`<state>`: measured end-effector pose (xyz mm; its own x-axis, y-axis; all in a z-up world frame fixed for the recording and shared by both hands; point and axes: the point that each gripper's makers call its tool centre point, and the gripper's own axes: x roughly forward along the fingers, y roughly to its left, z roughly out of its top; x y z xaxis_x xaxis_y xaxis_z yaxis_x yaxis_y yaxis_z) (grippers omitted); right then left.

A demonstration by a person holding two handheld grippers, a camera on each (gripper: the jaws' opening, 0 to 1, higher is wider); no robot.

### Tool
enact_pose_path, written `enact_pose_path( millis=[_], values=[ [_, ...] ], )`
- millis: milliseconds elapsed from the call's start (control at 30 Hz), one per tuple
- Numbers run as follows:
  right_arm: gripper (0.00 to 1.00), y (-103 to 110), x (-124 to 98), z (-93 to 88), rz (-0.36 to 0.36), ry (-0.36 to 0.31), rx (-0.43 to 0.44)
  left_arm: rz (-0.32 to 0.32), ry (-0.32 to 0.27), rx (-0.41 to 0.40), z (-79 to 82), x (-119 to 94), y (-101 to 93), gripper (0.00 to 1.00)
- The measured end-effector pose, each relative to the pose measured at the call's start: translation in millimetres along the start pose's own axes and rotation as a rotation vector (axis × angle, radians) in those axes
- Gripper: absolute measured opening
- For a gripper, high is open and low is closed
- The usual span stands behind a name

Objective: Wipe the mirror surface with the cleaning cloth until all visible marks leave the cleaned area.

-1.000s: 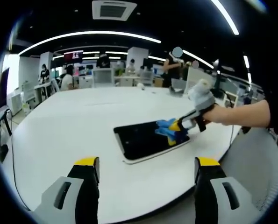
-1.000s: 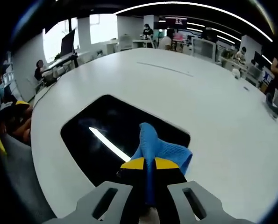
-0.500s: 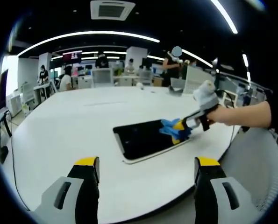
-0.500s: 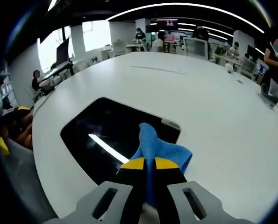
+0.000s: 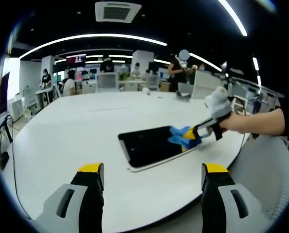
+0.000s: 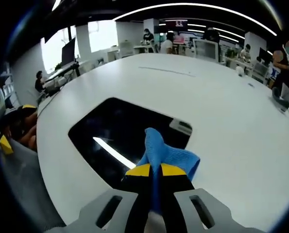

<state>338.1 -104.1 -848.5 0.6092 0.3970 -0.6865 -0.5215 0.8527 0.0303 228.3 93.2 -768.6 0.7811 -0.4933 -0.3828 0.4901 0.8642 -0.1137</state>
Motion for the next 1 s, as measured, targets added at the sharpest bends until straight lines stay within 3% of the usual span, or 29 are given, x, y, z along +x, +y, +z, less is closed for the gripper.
enact_pose_path(
  millis=[233,733,833,867,900,1000],
  values=[
    [0.01,9.9,-2.2,-5.6,0.016,0.019,-0.017,-0.008,0.000,0.001,0.1,0.3,-1.6,0.82],
    [0.01,-0.2,9.2,-5.7,0.005,0.014,0.013,0.004,-0.021,-0.007,1.7,-0.4,0.2,0.79],
    [0.01,10.2,10.0,-4.6,0.043,0.020,0.072,0.002,-0.019,-0.009,2.0,0.6,1.0,0.79],
    [0.01,13.1,10.0,-3.9,0.041,0.020,0.044,0.001,-0.022,-0.010,2.5,0.7,0.8,0.79],
    [0.01,14.5,9.9,-3.5,0.028,0.033,-0.037,0.002,-0.025,-0.011,2.7,0.4,1.1,0.78],
    [0.01,16.4,10.7,-2.5,0.026,0.043,-0.023,0.004,-0.020,-0.013,2.4,1.4,2.1,0.78]
  ],
)
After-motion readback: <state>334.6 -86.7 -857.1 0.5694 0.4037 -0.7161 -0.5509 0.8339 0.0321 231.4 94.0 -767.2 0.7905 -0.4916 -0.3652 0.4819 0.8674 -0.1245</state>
